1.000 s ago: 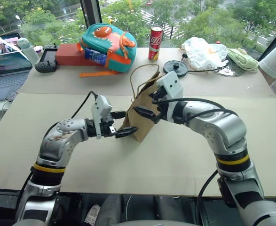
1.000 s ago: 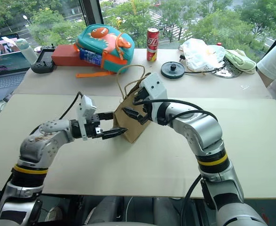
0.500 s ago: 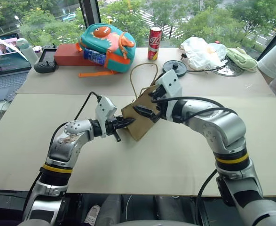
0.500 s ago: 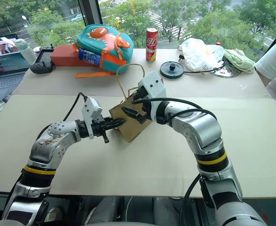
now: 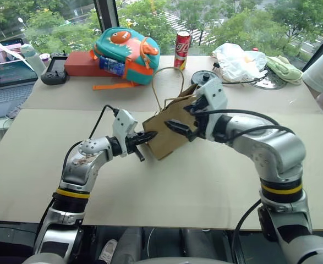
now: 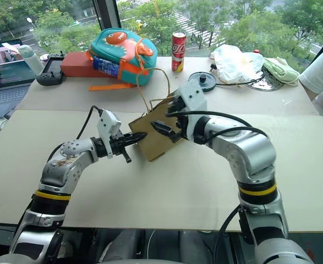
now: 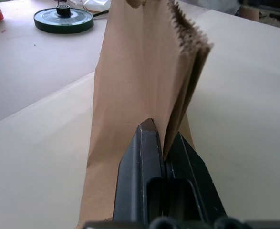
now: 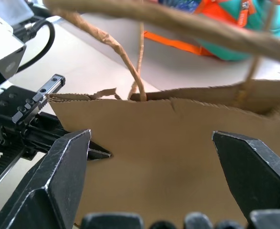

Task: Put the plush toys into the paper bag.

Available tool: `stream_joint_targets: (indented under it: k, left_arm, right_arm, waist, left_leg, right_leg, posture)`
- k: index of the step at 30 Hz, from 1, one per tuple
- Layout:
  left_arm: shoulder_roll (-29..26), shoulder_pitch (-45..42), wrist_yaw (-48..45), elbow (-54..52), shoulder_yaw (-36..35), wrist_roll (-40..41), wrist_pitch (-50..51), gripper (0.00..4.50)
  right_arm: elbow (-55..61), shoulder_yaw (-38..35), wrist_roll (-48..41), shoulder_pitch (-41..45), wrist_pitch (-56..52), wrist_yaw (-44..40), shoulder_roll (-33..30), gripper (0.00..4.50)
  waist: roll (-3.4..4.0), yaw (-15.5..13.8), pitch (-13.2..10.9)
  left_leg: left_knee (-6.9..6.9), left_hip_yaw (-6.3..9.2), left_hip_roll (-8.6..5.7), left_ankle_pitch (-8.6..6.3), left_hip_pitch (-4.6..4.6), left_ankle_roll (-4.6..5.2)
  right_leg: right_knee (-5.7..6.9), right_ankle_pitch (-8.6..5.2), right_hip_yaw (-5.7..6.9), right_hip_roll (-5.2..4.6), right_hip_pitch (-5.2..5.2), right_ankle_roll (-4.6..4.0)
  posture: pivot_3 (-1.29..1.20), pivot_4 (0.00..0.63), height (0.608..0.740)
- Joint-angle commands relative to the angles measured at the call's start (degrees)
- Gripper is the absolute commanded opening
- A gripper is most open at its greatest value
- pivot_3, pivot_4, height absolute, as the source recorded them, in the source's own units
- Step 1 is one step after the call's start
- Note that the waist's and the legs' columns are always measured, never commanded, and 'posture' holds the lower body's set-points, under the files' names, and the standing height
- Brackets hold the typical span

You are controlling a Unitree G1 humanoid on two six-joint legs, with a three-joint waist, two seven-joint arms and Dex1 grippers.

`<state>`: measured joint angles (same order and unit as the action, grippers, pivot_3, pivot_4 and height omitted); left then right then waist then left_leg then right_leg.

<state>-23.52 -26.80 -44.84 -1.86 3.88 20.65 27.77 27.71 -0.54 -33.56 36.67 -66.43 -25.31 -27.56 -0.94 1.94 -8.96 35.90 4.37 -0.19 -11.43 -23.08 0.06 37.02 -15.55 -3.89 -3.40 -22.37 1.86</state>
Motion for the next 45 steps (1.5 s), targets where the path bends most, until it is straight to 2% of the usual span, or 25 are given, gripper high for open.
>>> stream_joint_targets:
  k: [1, 6, 11, 15, 21, 25, 33, 45]
  left_arm:
    - [1.03, -2.92, 0.65, -1.67, -3.99, 4.06, 1.11, 0.02]
    - [-0.70, -5.38, -4.21, -3.10, -6.64, 9.70, 3.44, 0.02]
    - [-9.08, -5.38, -16.74, -3.92, -5.90, 13.44, 4.84, 0.02]
    - [-17.72, -4.98, -29.70, -0.76, -2.42, 10.67, 1.35, 0.02]
    - [-24.45, -6.50, -43.03, 3.27, 1.07, 7.84, -4.42, 0.02]
    - [-23.97, -6.18, -46.07, 5.57, 2.70, 5.93, -8.62, 0.02]
    - [-19.19, -7.73, -43.50, 12.43, 2.99, 1.32, -16.91, 0.02]
    - [-16.68, -4.93, -37.15, 9.25, 0.98, 3.10, -13.57, 0.02]
  right_arm:
    - [8.10, -8.72, -8.41, -5.54, -3.32, -6.12, -6.01, 4.50]
    - [11.67, -17.54, -15.04, -15.24, -1.55, -14.59, -15.87, 4.50]
    - [9.79, -24.33, -19.14, -16.96, 2.33, -17.39, -18.81, 4.50]
    - [9.56, -27.86, -21.07, -20.02, 4.93, -20.96, -21.58, 4.50]
    - [10.16, -27.71, -22.63, -22.16, 6.72, -21.22, -23.71, 4.50]
    - [10.69, -27.38, -24.98, -21.98, 7.26, -20.20, -23.94, 4.50]
    - [12.34, -26.77, -29.60, -21.30, 7.62, -16.80, -24.65, 4.50]
    - [11.49, -24.27, -30.02, -21.40, 9.42, -14.35, -25.68, 4.50]
  waist:
    - [0.00, -0.41, 0.00]
    - [-0.01, -0.80, -0.01]
    - [-0.02, 0.33, -0.02]
    - [-0.01, 0.48, -0.04]
    - [0.00, 0.29, -0.06]
    - [0.02, 0.16, -0.07]
    - [0.01, -0.18, -0.08]
    - [0.01, -0.64, -0.08]
  left_leg:
    - [0.00, -0.01, 0.00, 0.00, -0.02, 0.00]
    - [0.03, -0.01, -0.02, -0.01, -0.07, 0.01]
    - [0.00, -0.11, 0.05, -0.01, 0.08, 0.01]
    - [-0.02, -0.13, 0.09, -0.01, 0.19, 0.01]
    - [0.00, -0.17, 0.07, -0.01, 0.09, 0.01]
    - [-0.03, -0.17, 0.08, -0.01, 0.06, 0.01]
    - [0.02, -0.14, 0.08, -0.01, -0.01, 0.01]
    - [0.05, -0.13, 0.07, -0.01, -0.01, 0.01]
  right_leg:
    - [-0.03, 0.00, 0.00, 0.00, -0.01, 0.00]
    - [-0.10, -0.01, 0.03, 0.00, 0.02, 0.01]
    - [-0.02, -0.02, -0.01, 0.08, 0.05, 0.03]
    - [-0.03, -0.05, -0.01, 0.13, 0.14, 0.07]
    - [-0.16, -0.06, -0.02, 0.07, 0.13, 0.07]
    - [-0.21, -0.05, -0.02, 0.05, 0.12, 0.05]
    - [-0.21, -0.04, -0.01, 0.05, 0.10, 0.05]
    - [-0.18, -0.04, -0.01, 0.04, 0.10, 0.05]
  posture:
    - [0.00, 0.150, 0.740]
    - [0.00, 0.150, 0.740]
    - [0.00, 0.150, 0.740]
    - [0.00, 0.150, 0.740]
    - [0.00, 0.150, 0.740]
    - [0.00, 0.150, 0.740]
    - [0.00, 0.150, 0.740]
    - [0.00, 0.150, 0.740]
